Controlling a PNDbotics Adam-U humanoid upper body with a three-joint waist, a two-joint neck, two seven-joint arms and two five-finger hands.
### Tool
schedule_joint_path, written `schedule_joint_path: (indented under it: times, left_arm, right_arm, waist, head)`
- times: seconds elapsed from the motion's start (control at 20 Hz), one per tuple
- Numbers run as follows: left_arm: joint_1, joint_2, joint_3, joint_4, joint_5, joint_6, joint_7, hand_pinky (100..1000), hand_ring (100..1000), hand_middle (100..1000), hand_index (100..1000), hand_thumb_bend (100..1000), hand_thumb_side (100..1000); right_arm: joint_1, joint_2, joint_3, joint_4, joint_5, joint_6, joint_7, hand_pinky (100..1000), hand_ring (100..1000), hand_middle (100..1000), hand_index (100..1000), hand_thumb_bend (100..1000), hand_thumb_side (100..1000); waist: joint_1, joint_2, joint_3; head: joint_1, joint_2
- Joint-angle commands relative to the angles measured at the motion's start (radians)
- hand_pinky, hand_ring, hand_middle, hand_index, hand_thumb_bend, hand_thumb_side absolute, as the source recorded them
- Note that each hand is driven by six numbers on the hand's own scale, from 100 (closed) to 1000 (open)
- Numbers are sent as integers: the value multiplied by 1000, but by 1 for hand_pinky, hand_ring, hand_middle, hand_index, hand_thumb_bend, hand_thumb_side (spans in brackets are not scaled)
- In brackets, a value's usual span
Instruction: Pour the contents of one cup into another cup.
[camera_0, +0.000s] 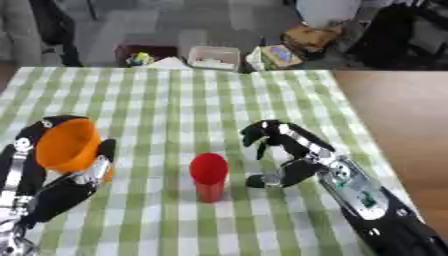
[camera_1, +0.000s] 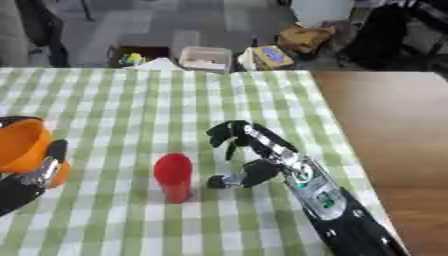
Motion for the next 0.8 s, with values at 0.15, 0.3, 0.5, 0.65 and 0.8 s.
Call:
schedule_joint_path:
  times: [0.15, 0.3, 0.5, 0.65, 0.8]
  left_arm:
    - [-15, 24, 6, -27, 7, 5, -6, 100, 657, 395, 611, 100, 120]
    - [-17, 24, 5, -31, 9, 6, -8, 100, 658, 395, 611, 100, 120]
    - [-21, 23, 3, -36, 13, 8, -10, 100, 659, 396, 611, 100, 119]
    - [-23, 22, 1, -39, 15, 11, -12, 100, 660, 396, 611, 100, 118]
    - [-25, 20, 0, -43, 16, 13, -15, 100, 660, 397, 611, 100, 117]
  right_arm:
    - [-36, 4, -2, 31, 31, -22, 2, 511, 719, 666, 794, 717, 282]
    - [-56, 12, 3, 40, 38, -29, 9, 514, 719, 666, 795, 716, 282]
    - [-78, 23, 8, 56, 50, -35, 17, 521, 722, 668, 795, 717, 284]
    - [-90, 30, 12, 71, 60, -41, 24, 546, 728, 670, 796, 719, 288]
    - [-98, 42, 15, 90, 71, -46, 29, 563, 733, 674, 796, 719, 292]
  waist:
    - [4, -23, 3]
    - [5, -25, 6]
    - [6, -27, 11]
    - [7, -28, 14]
    - [9, -28, 20]
  head:
    - [-5, -9]
    - [-7, -10]
    - [-9, -11]
    - [-11, -12]
    - [-10, -14]
